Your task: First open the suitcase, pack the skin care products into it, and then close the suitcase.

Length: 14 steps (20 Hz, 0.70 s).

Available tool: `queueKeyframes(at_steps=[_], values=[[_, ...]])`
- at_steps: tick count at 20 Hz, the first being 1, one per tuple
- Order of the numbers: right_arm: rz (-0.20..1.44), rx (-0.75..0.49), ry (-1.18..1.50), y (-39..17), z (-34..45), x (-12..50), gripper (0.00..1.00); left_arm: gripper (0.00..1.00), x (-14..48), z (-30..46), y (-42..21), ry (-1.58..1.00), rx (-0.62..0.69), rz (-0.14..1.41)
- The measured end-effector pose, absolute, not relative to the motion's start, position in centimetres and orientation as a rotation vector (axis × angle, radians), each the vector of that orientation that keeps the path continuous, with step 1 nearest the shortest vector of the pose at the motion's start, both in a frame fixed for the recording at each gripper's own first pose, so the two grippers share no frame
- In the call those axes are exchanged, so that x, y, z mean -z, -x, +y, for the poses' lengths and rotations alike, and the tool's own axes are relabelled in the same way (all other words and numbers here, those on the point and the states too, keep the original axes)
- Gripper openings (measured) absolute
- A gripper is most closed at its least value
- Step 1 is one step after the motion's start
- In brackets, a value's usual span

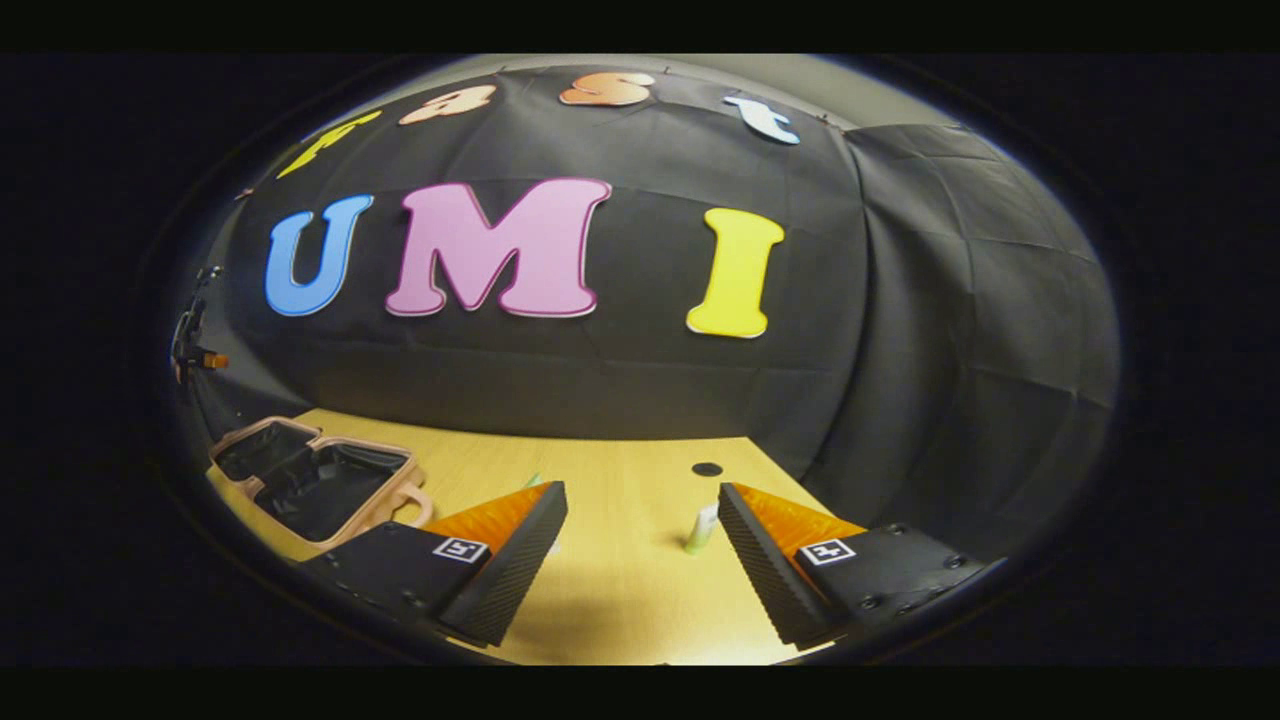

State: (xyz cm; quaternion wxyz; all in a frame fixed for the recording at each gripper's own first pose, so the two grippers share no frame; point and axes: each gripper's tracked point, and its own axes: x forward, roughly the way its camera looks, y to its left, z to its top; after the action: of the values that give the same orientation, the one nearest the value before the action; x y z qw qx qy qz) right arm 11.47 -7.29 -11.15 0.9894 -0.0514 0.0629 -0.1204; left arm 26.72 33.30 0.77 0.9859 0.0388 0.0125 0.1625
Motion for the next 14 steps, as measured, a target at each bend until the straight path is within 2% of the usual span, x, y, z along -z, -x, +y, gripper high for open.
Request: queueKeyframes(at_steps=[2, 4, 7, 10, 14], values=[[0.130, 0.236, 0.091, -11.3, -8.7, 10.4, 0.96, 0.98, -3.6, 28.3, -22.2, -0.068, -0.294, -0.035], [0.150, 0.223, 0.062, -10.9, -9.9, 10.6, 0.99, 0.97, -2.5, 23.9, -20.0, -0.031, -0.276, -0.069], [0.189, 0.196, 0.044, -10.8, -11.2, 12.4, 0.96, 0.98, -0.1, 13.3, -17.2, 0.026, -0.275, -0.069], [0.236, 0.139, -0.003, -11.4, -11.6, 14.5, 0.97, 0.98, 4.1, 4.7, -16.9, 0.063, -0.211, -0.030], [0.254, 0.144, -0.005, -12.8, -13.5, 17.2, 0.96, 0.98, 11.1, -5.7, -18.6, 0.125, -0.061, 0.089]])
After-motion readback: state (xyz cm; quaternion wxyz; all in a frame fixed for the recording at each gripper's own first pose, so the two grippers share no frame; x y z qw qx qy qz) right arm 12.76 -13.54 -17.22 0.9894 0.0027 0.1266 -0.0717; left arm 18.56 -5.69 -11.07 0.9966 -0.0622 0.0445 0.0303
